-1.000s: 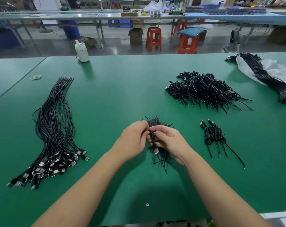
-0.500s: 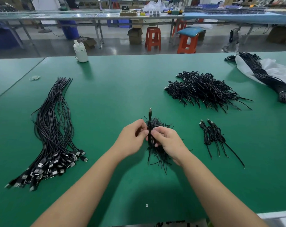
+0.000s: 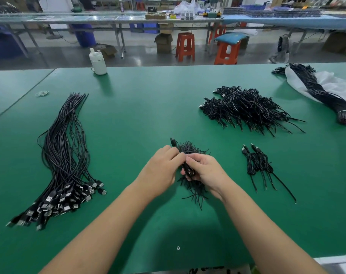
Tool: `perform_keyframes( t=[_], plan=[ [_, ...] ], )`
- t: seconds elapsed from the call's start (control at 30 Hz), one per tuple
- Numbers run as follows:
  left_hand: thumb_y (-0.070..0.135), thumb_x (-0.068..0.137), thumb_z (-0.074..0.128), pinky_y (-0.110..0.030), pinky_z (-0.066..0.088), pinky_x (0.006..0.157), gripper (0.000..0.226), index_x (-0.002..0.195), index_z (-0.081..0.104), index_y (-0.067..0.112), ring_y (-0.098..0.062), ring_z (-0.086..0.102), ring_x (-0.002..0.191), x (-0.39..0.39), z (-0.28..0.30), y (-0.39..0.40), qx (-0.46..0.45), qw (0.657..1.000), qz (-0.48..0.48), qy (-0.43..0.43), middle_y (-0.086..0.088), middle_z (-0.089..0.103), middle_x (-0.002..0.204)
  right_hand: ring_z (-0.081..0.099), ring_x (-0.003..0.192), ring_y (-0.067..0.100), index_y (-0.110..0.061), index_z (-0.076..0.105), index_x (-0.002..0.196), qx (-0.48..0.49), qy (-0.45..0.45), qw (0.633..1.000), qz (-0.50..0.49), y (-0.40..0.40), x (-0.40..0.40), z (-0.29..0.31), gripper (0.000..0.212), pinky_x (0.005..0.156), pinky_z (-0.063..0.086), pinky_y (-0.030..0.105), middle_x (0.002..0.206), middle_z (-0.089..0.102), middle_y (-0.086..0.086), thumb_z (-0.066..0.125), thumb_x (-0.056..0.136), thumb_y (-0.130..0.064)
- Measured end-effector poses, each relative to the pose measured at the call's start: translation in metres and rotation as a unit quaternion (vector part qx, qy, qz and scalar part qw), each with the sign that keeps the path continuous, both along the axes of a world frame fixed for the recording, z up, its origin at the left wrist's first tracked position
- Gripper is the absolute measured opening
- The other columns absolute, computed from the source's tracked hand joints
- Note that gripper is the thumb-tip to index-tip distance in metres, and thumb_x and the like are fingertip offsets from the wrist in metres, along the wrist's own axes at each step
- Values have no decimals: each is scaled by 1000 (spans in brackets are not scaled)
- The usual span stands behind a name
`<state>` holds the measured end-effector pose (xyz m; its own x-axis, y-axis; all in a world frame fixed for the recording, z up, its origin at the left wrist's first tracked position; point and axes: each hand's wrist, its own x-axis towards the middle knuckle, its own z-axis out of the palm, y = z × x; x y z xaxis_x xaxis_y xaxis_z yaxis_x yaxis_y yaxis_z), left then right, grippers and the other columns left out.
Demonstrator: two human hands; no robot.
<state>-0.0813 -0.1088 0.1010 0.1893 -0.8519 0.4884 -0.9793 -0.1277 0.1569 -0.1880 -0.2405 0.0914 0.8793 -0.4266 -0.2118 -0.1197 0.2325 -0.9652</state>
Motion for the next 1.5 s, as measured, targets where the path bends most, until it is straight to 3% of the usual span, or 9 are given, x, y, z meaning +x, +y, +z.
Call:
perform_keyframes(
  t=[0.17, 0.4, 0.6, 0.7, 0.83, 0.93, 1.23, 1.37, 1.5],
  plan=[
    [-3, 69, 43, -35, 42, 66, 32, 93, 59, 10, -26, 46, 74, 0, -7, 2, -14, 999, -17, -46, -8, 55, 83, 60, 66, 16, -3, 70, 100, 6, 3, 999, 46, -4, -4, 2, 24, 62, 53, 24, 78, 70, 9, 52, 102, -20],
    [-2, 81, 69, -35, 46, 72, 22, 100, 69, 9, -27, 54, 79, 3, -26, -3, -59, 998, 5, -1, -6, 61, 91, 64, 70, 9, -3, 66, 114, 13, 40, 999, 8, -11, -9, -9, 21, 62, 51, 20, 87, 75, 7, 60, 97, -12],
    [6, 90, 63, -38, 46, 86, 21, 109, 69, 8, -28, 58, 93, 25, -72, 9, -22, 975, 184, 119, -7, 64, 102, 68, 85, 16, -12, 70, 115, -88, 118, 980, -134, -50, -18, -15, 26, 68, 54, 22, 100, 73, 3, 70, 90, -20],
    [0, 83, 65, -41, 44, 83, 22, 104, 70, 5, -33, 58, 94, 40, -95, 29, 25, 955, 266, 129, -11, 64, 102, 66, 91, 18, -12, 71, 114, -249, 213, 924, -197, -87, -30, -24, 27, 86, 56, 36, 102, 72, -1, 69, 90, -25],
    [1, 80, 66, -40, 44, 80, 21, 99, 70, 6, -30, 55, 93, 46, -104, 32, 36, 945, 297, 134, -9, 63, 101, 60, 69, 14, -14, 73, 103, -397, 353, 820, -214, -126, -45, -37, 22, 57, 45, 25, 85, 69, -1, 64, 92, -30],
    [1, 80, 65, -40, 45, 82, 20, 99, 70, 5, -30, 55, 94, 47, -107, 31, 33, 943, 301, 137, -9, 63, 100, 58, 60, 21, -10, 69, 79, -456, 425, 754, -206, -144, -54, -49, 20, 54, 46, 25, 67, 64, 3, 62, 90, -24],
    [0, 81, 63, -40, 46, 85, 18, 97, 71, 3, -29, 56, 95, 48, -110, 31, 30, 944, 299, 139, -10, 64, 99, 54, 76, 28, -8, 53, 98, -513, 424, 722, -190, -150, -56, -60, 27, 65, 47, 35, 94, 59, 11, 69, 91, -29],
    [0, 81, 63, -40, 46, 83, 16, 95, 71, 2, -29, 56, 93, 49, -111, 31, 17, 943, 299, 141, -9, 64, 98, 54, 85, 26, -6, 60, 107, -643, 360, 650, -187, -135, -51, -57, 37, 73, 49, 37, 101, 59, 13, 72, 86, -34],
    [1, 81, 63, -40, 47, 82, 16, 95, 71, 2, -29, 56, 92, 50, -112, 31, 13, 944, 299, 139, -9, 65, 97, 62, 86, 19, -9, 64, 117, -576, 293, 757, -97, -104, -27, -58, 27, 76, 56, 33, 103, 67, 7, 52, 100, -26]
  ],
)
